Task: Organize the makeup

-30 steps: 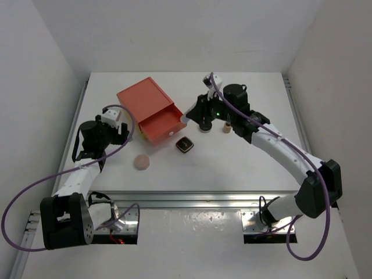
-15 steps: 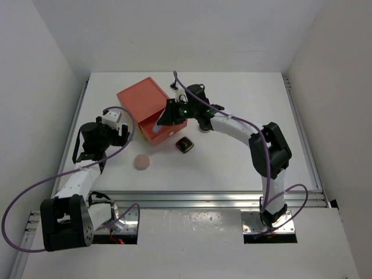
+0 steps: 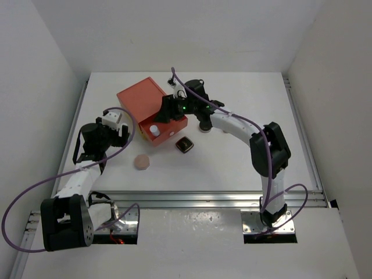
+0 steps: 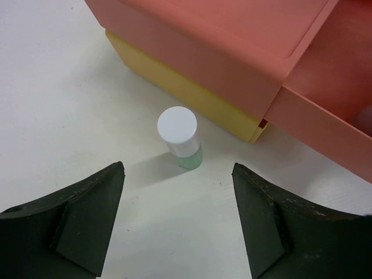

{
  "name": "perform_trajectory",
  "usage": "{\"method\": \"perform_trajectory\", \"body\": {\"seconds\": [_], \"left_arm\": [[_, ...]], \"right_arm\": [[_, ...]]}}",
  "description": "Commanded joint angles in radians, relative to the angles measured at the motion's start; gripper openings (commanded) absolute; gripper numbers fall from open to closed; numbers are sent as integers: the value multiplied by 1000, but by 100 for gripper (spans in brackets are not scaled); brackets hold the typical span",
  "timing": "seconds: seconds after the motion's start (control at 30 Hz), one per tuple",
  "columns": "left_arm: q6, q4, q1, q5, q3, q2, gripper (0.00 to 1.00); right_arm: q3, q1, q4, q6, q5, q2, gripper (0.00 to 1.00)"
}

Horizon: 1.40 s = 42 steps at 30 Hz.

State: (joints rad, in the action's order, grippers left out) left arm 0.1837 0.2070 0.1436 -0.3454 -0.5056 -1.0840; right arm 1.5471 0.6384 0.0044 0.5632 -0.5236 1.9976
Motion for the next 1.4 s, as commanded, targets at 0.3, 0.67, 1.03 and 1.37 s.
{"method": "perform_trajectory", "body": {"seconds": [0.3,0.67,1.03,1.37], "left_arm": [[5,51,-7,22,16,22,82],[5,51,-7,22,26,22,82],[5,60,-7,22,35,32,82],[5,60,-7,31,53,32,82]], "right_arm": [[102,10,-79,-218,73,-60,63],[126,156,-220,-540,183,-86,76],[186,185,-293,-554,244,-34,68],[235,198,-294,-553,241,41,45]]}}
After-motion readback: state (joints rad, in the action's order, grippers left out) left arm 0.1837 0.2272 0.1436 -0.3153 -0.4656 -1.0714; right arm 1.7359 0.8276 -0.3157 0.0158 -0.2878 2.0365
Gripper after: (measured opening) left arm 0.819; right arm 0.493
